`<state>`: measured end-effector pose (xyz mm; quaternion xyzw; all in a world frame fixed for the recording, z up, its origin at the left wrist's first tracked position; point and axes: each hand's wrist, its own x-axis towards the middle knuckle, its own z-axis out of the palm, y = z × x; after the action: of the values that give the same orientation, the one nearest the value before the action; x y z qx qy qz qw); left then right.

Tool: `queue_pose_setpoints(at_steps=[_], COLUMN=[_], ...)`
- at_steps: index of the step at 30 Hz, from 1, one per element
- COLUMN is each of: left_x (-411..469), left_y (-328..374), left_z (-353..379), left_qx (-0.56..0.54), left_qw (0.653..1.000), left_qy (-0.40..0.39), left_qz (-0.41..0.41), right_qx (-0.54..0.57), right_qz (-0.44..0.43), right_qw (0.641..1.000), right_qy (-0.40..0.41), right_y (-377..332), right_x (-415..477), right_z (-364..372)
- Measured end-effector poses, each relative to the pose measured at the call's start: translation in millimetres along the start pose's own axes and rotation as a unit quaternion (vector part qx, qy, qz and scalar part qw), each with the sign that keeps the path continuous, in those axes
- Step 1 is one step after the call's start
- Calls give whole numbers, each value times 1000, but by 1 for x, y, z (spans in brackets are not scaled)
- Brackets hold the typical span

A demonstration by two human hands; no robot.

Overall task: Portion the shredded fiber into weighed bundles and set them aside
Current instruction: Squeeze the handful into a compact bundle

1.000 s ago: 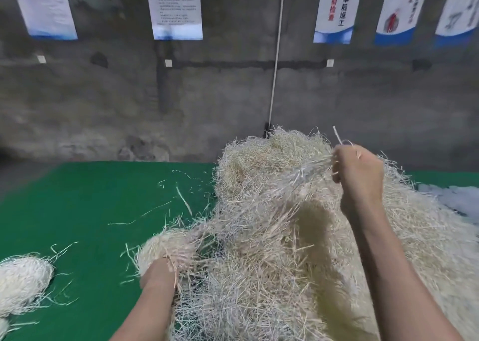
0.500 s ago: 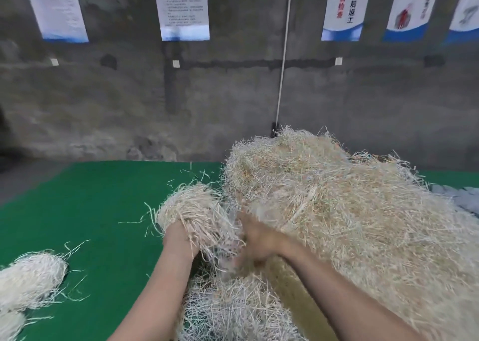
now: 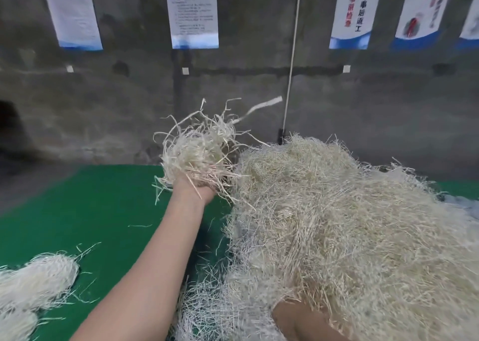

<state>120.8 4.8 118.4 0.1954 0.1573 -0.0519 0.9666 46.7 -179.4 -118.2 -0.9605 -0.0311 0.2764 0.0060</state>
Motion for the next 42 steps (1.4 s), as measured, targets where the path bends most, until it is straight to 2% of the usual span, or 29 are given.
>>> queue_pose_setpoints(at_steps=[3, 5, 7, 9, 11, 12, 13, 14, 15, 16, 18, 19, 20, 22, 23, 25, 27, 29, 31, 33, 34, 35, 36, 38, 39, 40, 42], left_x=[12, 22, 24, 24, 24, 22, 19, 18, 15, 13, 6, -1, -9, -30, -37, -42, -41, -39, -37, -40, -44, -48, -54, -66, -69, -70, -60], left_y=[-9, -19, -26, -28, -29, -29, -29, -29, -30, -32, -39, -43, -49, -58, -62, -67, -69, -69, -68, -65, -64, -66, -70, -87, -98, -104, -104], left_z=[-6, -27, -42, -51, -56, -57, -57, -57, -56, -54, -50, -47, -45, -44, -45, -50, -50, -50, -51, -59, -66, -73, -80, -86, -83, -75, -57], left_qx=[121, 170, 177, 186, 195, 190, 193, 203, 223, 240, 274, 303, 335, 338, 361, 489, 573, 614, 535, 397, 329, 308, 331, 367, 371, 372, 332], left_qw=[992, 984, 983, 981, 978, 979, 978, 975, 970, 966, 957, 949, 940, 941, 930, 862, 799, 765, 826, 901, 931, 939, 931, 912, 907, 908, 933], left_qy=[6, 51, 51, 57, 75, 78, 82, 84, 93, 94, 82, 78, 56, -23, -64, -132, -163, -160, -154, -165, -142, -124, -124, -175, -195, -191, -134], left_qz=[22, 15, 0, -3, 7, 8, 13, 18, 26, 33, 44, 46, 35, -20, -25, 21, 84, 112, 83, 60, 66, 86, 94, 59, 37, 30, 45], right_qx=[49, 191, 281, 367, 472, 493, 466, 403, 335, 300, 328, 334, 331, 348, 377, 438, 510, 608, 656, 716, 738, 754, 764, 736, 692, 648, 605], right_qz=[-37, -104, -150, -181, -177, -159, -127, -91, -78, -104, -220, -267, -290, -290, -282, -266, -236, -203, -136, -74, -57, -54, -52, -66, -72, -108, -155], right_qw=[998, 975, 940, 881, 782, 736, 710, 709, 731, 759, 812, 820, 819, 794, 773, 734, 708, 656, 617, 562, 549, 544, 526, 482, 492, 531, 603], right_qy=[-9, 38, 120, 237, 367, 435, 513, 571, 590, 568, 431, 381, 367, 407, 425, 446, 428, 399, 412, 408, 389, 363, 370, 470, 523, 536, 496], right_y=[-16, -15, -7, 4, 11, 13, 14, 15, 16, 15, 2, -8, -18, -39, -46, -53, -57, -58, -55, -40, -32, -27, -27, -36, -43, -52, -69], right_x=[-20, -39, -65, -94, -118, -125, -128, -127, -126, -123, -116, -109, -100, -84, -79, -74, -71, -65, -60, -53, -49, -49, -48, -55, -59, -62, -68], right_z=[-43, -89, -140, -176, -197, -202, -205, -206, -204, -202, -193, -184, -174, -161, -159, -161, -164, -171, -177, -178, -175, -172, -169, -170, -169, -165, -146])
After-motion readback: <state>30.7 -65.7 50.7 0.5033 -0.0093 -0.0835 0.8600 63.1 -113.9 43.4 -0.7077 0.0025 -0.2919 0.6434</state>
